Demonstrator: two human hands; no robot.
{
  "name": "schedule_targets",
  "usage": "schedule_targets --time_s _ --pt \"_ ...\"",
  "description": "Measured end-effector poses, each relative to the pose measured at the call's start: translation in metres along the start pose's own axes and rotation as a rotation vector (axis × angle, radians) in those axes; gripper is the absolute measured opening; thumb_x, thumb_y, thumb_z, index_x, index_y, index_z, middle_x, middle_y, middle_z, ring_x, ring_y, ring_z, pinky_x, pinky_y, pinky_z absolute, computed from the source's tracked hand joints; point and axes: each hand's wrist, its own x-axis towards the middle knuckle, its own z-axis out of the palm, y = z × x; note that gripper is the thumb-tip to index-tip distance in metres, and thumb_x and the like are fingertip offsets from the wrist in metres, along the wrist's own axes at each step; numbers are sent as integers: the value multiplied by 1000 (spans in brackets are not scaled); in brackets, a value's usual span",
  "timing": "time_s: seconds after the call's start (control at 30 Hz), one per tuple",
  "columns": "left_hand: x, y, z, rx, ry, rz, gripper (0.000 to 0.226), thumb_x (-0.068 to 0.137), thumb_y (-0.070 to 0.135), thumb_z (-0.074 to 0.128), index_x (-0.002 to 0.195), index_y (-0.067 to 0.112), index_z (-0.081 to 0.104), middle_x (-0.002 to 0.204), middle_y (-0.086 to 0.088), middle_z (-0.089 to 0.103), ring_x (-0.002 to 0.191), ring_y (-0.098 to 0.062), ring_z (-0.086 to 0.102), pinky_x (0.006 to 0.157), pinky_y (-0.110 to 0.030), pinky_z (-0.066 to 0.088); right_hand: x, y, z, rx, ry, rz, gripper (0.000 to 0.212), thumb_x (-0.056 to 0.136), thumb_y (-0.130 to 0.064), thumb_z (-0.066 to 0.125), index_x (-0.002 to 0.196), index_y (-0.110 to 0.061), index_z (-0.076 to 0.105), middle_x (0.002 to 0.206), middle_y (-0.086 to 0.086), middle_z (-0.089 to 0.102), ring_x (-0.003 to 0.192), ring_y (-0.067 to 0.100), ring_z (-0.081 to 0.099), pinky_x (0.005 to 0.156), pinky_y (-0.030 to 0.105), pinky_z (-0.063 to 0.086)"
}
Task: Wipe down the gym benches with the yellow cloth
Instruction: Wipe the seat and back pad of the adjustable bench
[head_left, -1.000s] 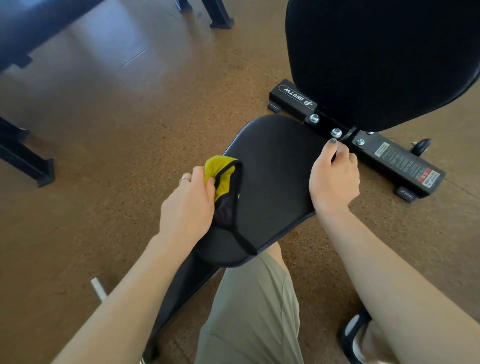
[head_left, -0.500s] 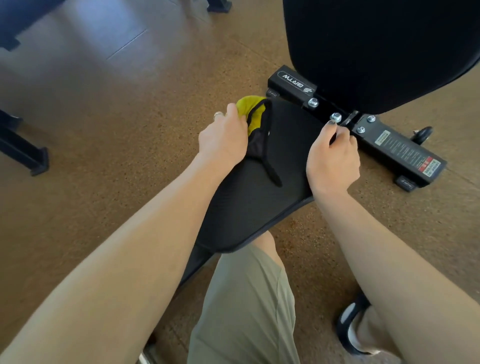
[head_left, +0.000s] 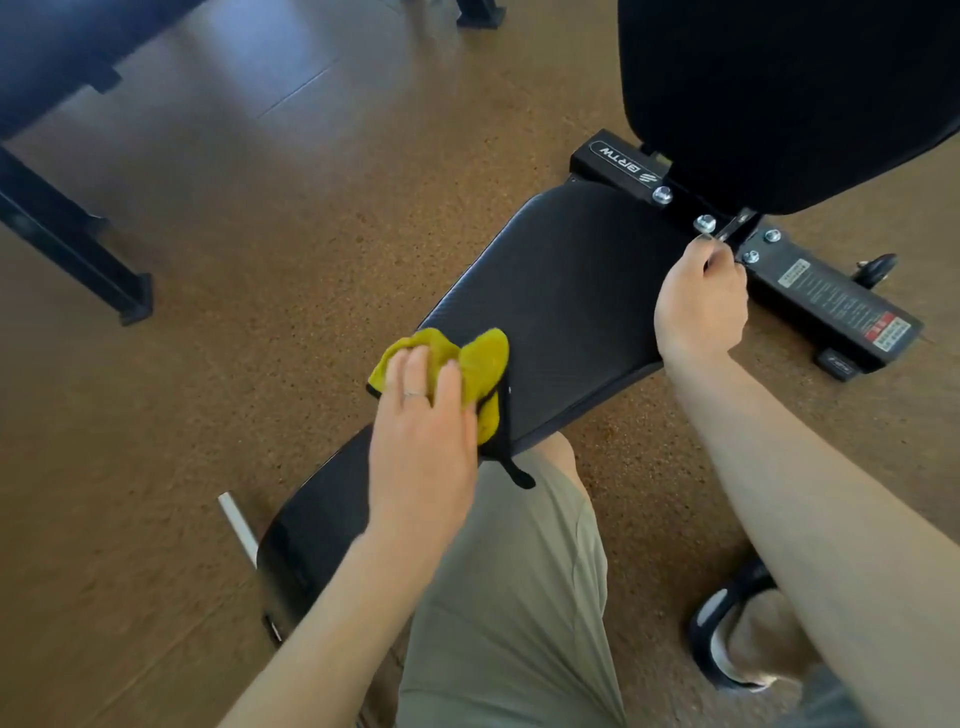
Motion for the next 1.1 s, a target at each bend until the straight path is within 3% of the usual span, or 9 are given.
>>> schedule_targets --time_s 0.17,0.3,0.47,0.6,0.77,0.87,1.0,1.1 --pt "20 36 19 -14 -26 273 32 100 20 58 130 7 59 149 -19 49 141 -38 43 119 -46 34 1 1 4 -20 38 -24 53 98 -46 21 123 -23 62 125 -1 59 114 26 56 93 42 42" --pt "50 62 26 13 -91 372 36 102 21 55 136 10 54 153 -20 45 145 -36 39 122 -42 25 5 2 3 -36 27 -24 50 101 -46 24 124 -23 62 126 0 60 116 27 55 86 38 36" --pt "1 4 1 81 -112 515 42 100 24 48 140 9 54 154 -15 46 145 -31 39 124 -40 22 4 4 1 -1 -27 -44 49 103 -46 24 130 -25 59 132 -1 57 120 23 53 88 37 33" --pt "-13 -17 -1 150 -87 513 44 99 27 49 139 9 56 152 -16 48 144 -31 38 127 -35 13 2 3 1 24 -40 -26 52 103 -47 22 134 -26 58 134 0 55 121 24 52 91 39 34" --pt "35 54 17 183 -50 435 61 104 37 40 154 2 35 158 -18 41 148 -30 36 124 -39 22 6 3 -1 103 -77 1 53 103 -46 22 130 -23 61 127 0 55 117 23 52 95 42 37" --pt "48 86 28 187 -47 388 65 103 36 48 154 -2 32 157 -20 40 148 -32 37 123 -40 22 12 1 -9 261 -179 74 48 106 -44 26 129 -22 62 122 -5 50 113 14 47 98 35 32" --pt "16 51 17 232 -83 490 64 98 17 64 152 -6 36 157 -23 39 147 -34 38 122 -43 22 16 2 -28 491 -343 269 62 88 -62 31 132 -34 66 151 0 49 138 20 44 120 45 29" --pt "-4 23 9 278 -100 534 67 96 8 68 152 -7 34 158 -23 36 148 -35 36 120 -46 32 14 7 -36 549 -416 305 58 95 -57 37 146 -34 52 159 1 39 144 23 38 123 46 24"
